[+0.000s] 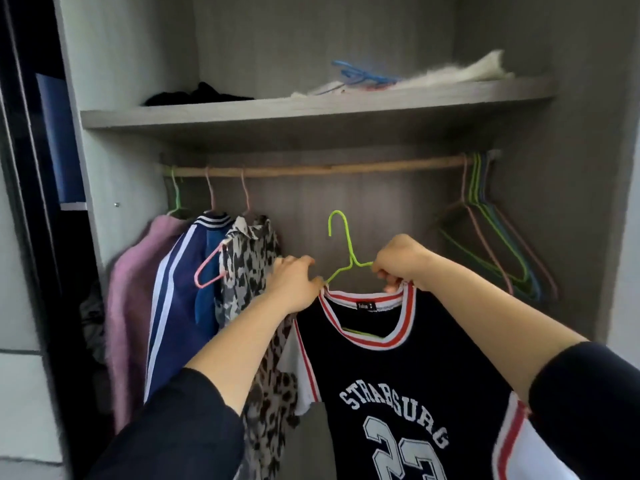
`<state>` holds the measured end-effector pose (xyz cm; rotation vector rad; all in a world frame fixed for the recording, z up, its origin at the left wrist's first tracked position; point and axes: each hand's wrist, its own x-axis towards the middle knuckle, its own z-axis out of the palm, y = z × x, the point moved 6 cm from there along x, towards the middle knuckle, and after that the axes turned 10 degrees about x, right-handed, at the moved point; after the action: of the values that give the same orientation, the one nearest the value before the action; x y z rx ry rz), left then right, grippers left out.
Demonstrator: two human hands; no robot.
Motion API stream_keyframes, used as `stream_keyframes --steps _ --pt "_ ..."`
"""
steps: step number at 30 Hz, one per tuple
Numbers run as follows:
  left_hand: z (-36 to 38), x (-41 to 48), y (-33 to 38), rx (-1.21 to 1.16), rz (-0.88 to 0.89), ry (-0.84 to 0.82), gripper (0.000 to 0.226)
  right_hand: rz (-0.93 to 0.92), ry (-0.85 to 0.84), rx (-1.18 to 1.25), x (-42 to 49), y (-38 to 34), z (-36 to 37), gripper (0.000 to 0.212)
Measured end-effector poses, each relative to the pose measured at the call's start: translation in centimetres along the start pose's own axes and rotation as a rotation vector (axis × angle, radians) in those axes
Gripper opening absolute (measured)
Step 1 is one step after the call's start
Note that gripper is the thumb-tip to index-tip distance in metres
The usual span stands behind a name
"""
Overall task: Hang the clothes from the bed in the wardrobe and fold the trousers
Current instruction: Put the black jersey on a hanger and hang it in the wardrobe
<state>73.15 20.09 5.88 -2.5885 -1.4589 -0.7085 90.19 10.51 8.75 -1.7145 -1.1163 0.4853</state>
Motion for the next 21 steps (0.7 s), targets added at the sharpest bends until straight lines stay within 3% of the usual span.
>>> stream_keyframes --steps 3,6,12,21 --pt "-1.6 4.5 -2.7 0.020 0.048 0.053 0.051 -0.039 0.096 0.048 3.4 -2.4 1.2 0.024" --pt "-4.2 9.0 -5.2 0.031 0.099 0.106 0.051 -0.063 0.188 0.114 6.6 -4.8 1.8 0.007" --pt "-7.4 16.7 -9.2 0.044 0.116 0.195 0.065 -0.130 0.347 0.184 11.4 -8.4 4.1 0.014" --pt "-7.5 21.5 -11.9 0.198 0.220 0.442 0.071 -0.159 0.270 0.288 16.4 -10.0 11.3 0.020"
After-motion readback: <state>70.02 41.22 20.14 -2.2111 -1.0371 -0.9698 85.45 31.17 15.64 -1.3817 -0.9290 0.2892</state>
